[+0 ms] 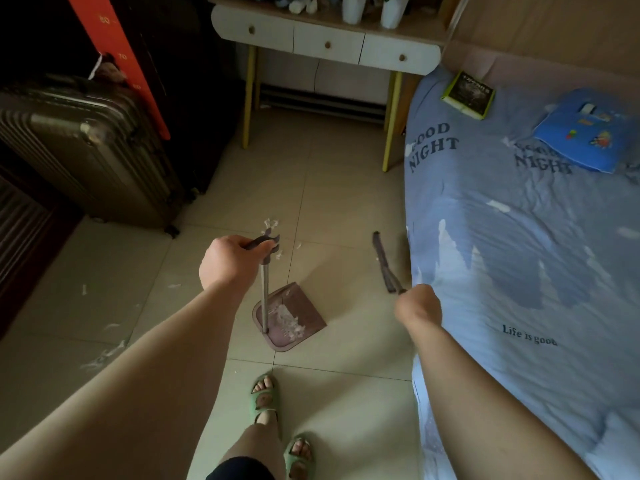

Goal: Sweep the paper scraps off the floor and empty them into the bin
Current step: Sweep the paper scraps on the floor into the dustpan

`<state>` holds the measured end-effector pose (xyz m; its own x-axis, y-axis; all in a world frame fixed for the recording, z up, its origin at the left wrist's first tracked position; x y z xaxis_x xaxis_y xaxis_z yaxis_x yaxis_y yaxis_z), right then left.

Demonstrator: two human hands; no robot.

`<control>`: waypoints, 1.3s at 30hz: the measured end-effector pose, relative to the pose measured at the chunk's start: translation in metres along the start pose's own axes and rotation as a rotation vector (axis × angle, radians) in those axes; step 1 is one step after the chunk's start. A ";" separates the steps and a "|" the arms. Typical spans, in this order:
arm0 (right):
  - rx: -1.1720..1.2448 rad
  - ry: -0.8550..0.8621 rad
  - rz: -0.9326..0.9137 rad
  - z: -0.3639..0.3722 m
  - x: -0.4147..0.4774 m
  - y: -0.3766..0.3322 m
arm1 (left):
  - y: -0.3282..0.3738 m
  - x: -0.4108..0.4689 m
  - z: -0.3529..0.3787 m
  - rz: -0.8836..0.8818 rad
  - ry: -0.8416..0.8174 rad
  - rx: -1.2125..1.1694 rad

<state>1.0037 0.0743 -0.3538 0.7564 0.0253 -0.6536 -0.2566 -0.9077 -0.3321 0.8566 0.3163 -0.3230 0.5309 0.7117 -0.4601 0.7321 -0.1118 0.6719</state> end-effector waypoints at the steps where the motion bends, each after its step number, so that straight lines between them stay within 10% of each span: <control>1: 0.000 0.001 0.014 -0.003 0.006 -0.002 | 0.003 0.006 -0.001 -0.002 -0.007 0.003; 22: -0.072 -0.257 -0.060 0.081 0.019 -0.167 | 0.031 0.118 -0.067 -0.035 -0.030 0.065; 39: -0.067 -0.037 -0.049 -0.015 0.101 -0.167 | 0.037 0.131 -0.077 -0.093 0.075 -0.018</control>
<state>1.1316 0.2227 -0.3541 0.7441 0.0848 -0.6626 -0.1782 -0.9308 -0.3192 0.9205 0.4591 -0.3132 0.4271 0.7682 -0.4769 0.7689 -0.0310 0.6386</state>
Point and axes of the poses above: each hand's wrist, its own x-axis towards the middle knuckle, its own z-axis out of the palm, y = z × x, the point moved 1 cm from there along x, towards the middle knuckle, and after that the axes turned 15 degrees about -y, right-handed, at the moved point
